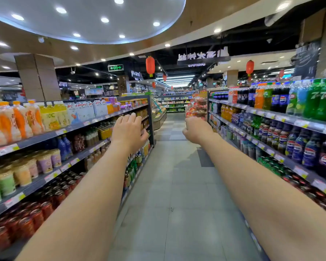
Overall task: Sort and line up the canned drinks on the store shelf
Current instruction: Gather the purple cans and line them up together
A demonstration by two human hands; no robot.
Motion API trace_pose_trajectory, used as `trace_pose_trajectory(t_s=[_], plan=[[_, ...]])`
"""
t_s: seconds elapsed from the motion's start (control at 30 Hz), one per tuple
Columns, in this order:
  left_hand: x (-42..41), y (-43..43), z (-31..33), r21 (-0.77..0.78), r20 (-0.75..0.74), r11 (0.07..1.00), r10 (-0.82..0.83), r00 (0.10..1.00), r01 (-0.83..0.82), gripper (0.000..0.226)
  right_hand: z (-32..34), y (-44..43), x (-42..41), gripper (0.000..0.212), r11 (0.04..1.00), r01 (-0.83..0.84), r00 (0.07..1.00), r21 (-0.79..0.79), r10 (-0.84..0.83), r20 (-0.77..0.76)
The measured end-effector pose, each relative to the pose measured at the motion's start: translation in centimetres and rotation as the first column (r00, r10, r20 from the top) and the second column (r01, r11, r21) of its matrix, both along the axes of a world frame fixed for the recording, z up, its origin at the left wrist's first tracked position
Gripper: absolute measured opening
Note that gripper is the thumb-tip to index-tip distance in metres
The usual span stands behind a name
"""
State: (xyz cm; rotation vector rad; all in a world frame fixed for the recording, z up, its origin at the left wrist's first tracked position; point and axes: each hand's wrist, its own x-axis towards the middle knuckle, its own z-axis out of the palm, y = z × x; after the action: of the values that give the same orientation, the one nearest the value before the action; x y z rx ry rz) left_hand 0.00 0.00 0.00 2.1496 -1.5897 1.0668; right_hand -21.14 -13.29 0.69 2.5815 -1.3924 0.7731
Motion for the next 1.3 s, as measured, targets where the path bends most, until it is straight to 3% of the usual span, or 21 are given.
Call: trace_pose_trajectory(t_s=[0.1, 0.4, 0.6, 0.73, 0.9, 1.13, 1.3], plan=[[0.6, -2.3, -0.5, 0.04, -0.021, 0.999, 0.012, 1.0, -0.011, 0.056, -0.6, -1.0, 1.5, 0.041, 1.0, -0.013, 0.999, 0.007, 0.013, -0.031], [7.3, -12.0, -2.3, 0.083, 0.004, 0.997, -0.002, 1.0, 0.001, 0.054, -3.2, -9.0, 9.0, 0.035, 1.0, -0.006, 0.989, 0.02, 0.009, -0.149], [17.2, -21.1, -2.2, 0.059, -0.017, 0.998, -0.017, 1.0, 0.018, 0.053, -2.5, -19.6, 17.0, 0.043, 0.982, 0.019, 0.993, 0.189, 0.003, -0.116], [24.8, -27.1, -2.5, 0.066, -0.031, 0.997, 0.037, 0.999, -0.035, 0.056, -1.7, -27.0, 23.5, 0.04, 0.985, 0.036, 0.996, 0.167, -0.021, -0.088], [32.6, -32.9, -3.0, 0.093, -0.042, 0.989, 0.12, 0.992, -0.116, 0.061, -2.4, -33.7, 31.1, 0.033, 0.994, -0.019, 0.986, 0.11, 0.037, -0.164], [39.6, -41.0, -1.7, 0.073, 0.041, 0.984, 0.161, 0.986, -0.164, 0.045, -2.0, -43.2, 40.0, 0.045, 0.979, -0.096, 0.992, 0.181, 0.109, -0.064], [44.4, -48.6, -1.6, 0.082, 0.122, 0.968, 0.228, 0.966, -0.238, 0.051, -1.8, -52.2, 45.6, 0.049, 0.967, -0.162, 0.985, 0.195, 0.17, -0.023]])
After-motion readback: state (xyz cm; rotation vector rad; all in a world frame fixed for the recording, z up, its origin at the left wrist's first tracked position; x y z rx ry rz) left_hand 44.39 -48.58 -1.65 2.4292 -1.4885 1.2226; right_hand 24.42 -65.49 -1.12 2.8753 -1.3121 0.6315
